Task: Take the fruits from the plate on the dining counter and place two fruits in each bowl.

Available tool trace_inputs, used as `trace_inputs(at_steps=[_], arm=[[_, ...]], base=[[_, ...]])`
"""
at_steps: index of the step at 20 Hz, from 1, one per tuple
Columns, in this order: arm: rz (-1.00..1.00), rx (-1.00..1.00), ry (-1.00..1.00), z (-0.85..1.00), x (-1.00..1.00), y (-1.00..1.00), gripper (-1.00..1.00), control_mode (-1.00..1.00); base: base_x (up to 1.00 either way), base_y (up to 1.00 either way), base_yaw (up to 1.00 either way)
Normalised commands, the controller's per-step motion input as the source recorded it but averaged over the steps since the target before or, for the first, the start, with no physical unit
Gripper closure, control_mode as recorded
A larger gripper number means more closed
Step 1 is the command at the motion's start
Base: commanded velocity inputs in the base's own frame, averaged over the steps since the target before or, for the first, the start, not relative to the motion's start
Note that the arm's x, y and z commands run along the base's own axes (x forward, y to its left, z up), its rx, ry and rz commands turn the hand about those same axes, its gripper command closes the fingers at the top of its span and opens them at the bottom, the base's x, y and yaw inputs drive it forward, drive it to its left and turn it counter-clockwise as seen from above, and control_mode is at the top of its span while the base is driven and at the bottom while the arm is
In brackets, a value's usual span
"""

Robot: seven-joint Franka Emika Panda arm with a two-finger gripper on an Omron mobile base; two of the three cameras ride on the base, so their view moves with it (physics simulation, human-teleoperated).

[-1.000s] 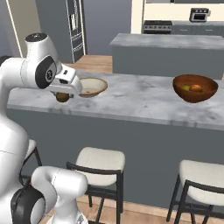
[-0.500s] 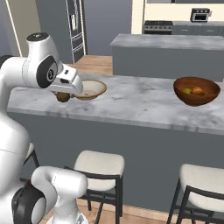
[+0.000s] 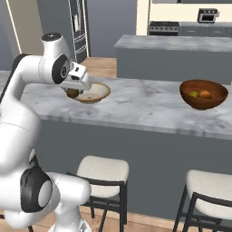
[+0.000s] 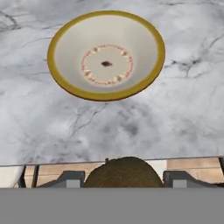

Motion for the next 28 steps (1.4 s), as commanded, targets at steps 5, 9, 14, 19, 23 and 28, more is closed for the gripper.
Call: trace_inputs(at_steps=[5,9,14,19,23,28], arm=[[0.0,0.01,0.0,-0.12,1.0,0.01,1.0,-1.0],[0.0,0.0,0.0,-0.73,0.86,0.0,1.0,-1.0],[0.0,0.0,0.0,-0.42,0.52,0.0,1.0,-1.0],[0.0,0.0,0.0,-0.02,0.24,0.0,1.0,-1.0],[0.0,0.0,0.02,-0.21,0.08,0.05,1.0,-1.0],[0.0,0.0,0.0,-0.37,0.15,0.05,1.0,-1.0]], base=[[0.0,0.0,0.0],[0.0,0.0,0.0],[0.0,0.0,0.0],[0.0,0.0,0.0],[0.0,0.0,0.0],[0.0,0.0,0.0]])
